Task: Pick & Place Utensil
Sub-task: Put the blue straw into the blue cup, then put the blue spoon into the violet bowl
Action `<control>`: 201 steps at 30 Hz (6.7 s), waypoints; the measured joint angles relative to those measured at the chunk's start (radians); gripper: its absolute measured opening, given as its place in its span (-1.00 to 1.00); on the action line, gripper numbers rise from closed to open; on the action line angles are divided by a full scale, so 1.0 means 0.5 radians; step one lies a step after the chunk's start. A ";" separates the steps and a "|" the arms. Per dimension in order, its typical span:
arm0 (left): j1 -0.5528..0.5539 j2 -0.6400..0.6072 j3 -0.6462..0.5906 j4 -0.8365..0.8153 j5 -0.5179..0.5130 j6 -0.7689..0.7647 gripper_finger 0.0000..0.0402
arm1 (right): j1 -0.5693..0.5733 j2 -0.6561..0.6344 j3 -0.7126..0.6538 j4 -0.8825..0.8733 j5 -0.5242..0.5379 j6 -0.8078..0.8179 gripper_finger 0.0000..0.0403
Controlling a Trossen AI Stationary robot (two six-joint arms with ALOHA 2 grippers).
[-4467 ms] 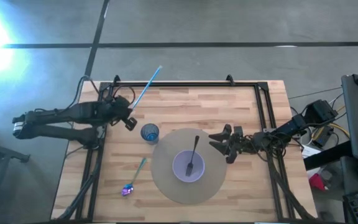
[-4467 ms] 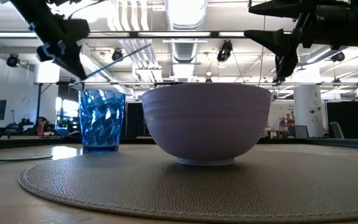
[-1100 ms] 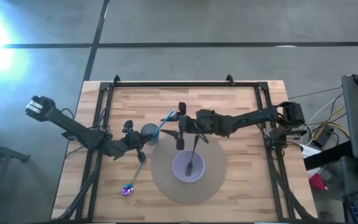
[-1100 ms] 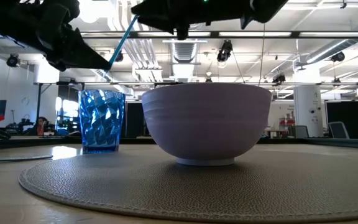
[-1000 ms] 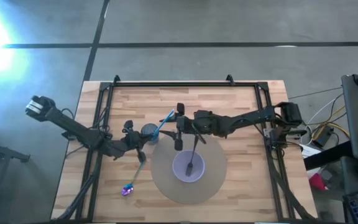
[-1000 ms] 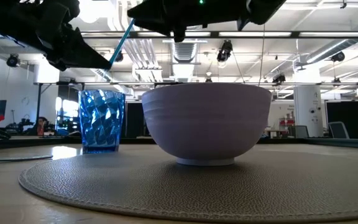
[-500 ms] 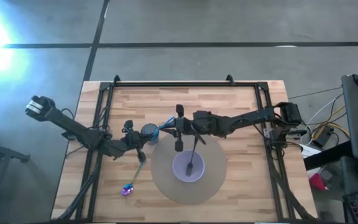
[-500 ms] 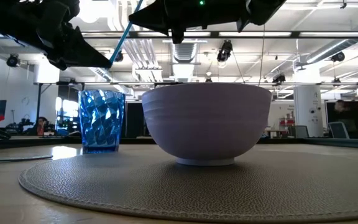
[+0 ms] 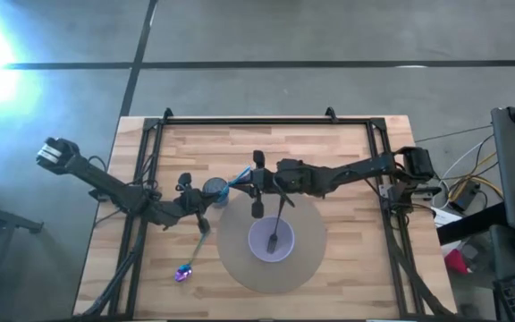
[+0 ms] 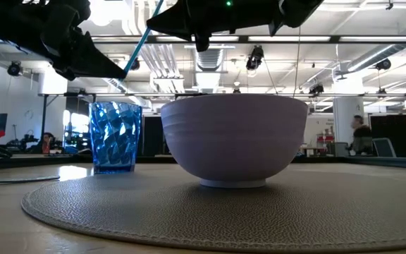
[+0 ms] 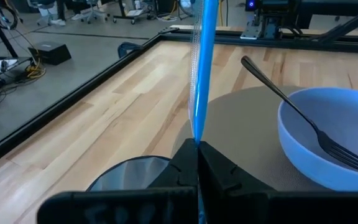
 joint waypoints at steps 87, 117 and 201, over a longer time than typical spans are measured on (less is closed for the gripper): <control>0.323 -0.149 0.728 -0.201 0.398 0.821 -1.00 | -0.008 -0.318 0.256 -1.085 -0.143 -0.145 -0.29; 0.308 -0.361 -0.214 0.988 0.140 0.640 -1.00 | 0.063 -1.338 -0.370 -1.770 -0.148 0.103 -0.28; 0.328 -0.126 -0.266 0.990 -0.468 0.357 -0.08 | 0.077 -1.511 -0.766 -1.497 -0.148 0.394 -0.50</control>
